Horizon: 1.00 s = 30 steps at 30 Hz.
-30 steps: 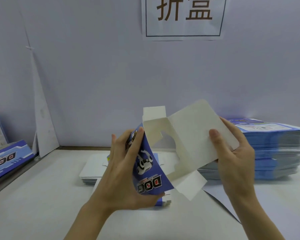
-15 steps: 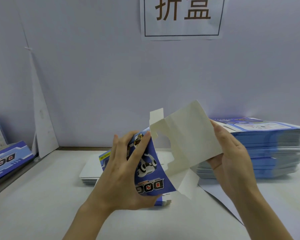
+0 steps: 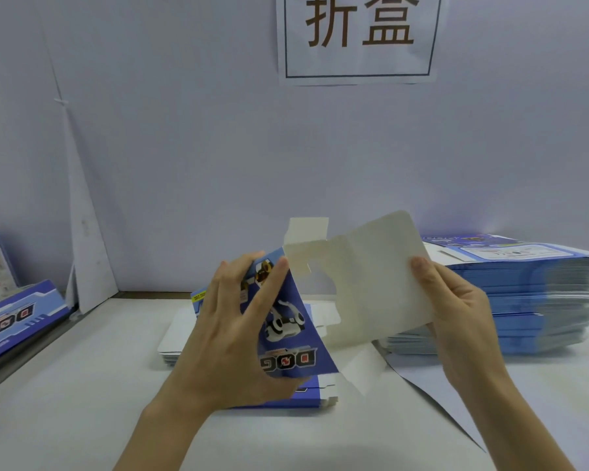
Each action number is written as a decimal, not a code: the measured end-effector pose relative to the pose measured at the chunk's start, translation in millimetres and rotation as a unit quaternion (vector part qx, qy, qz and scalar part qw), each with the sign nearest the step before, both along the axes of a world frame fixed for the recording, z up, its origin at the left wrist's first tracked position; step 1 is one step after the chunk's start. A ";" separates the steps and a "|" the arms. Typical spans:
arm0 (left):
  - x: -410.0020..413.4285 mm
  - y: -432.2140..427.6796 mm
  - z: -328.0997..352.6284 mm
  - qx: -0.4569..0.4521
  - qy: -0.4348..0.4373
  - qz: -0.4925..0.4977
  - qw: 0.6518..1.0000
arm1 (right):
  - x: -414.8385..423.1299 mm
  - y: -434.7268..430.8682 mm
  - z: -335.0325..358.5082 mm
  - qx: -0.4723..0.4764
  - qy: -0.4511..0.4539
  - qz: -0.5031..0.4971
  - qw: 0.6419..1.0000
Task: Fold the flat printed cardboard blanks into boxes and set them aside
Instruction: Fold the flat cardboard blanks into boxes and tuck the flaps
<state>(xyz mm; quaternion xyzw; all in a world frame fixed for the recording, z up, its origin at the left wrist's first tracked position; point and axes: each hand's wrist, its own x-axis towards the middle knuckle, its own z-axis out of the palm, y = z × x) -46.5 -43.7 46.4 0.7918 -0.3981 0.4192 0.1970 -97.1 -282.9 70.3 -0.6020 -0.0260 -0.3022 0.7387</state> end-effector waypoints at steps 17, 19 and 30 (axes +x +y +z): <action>-9.9 -8.9 15.0 -0.292 0.364 -0.119 0.876 | 13.1 39.8 -33.8 -0.212 0.066 0.204 0.953; -3.1 11.2 18.4 -0.228 0.410 -0.120 0.875 | 14.9 34.8 -34.2 -0.141 0.085 0.253 0.953; 15.7 100.1 -11.9 -0.312 0.683 -0.136 0.646 | 39.2 39.9 -59.9 -0.147 0.242 0.279 0.918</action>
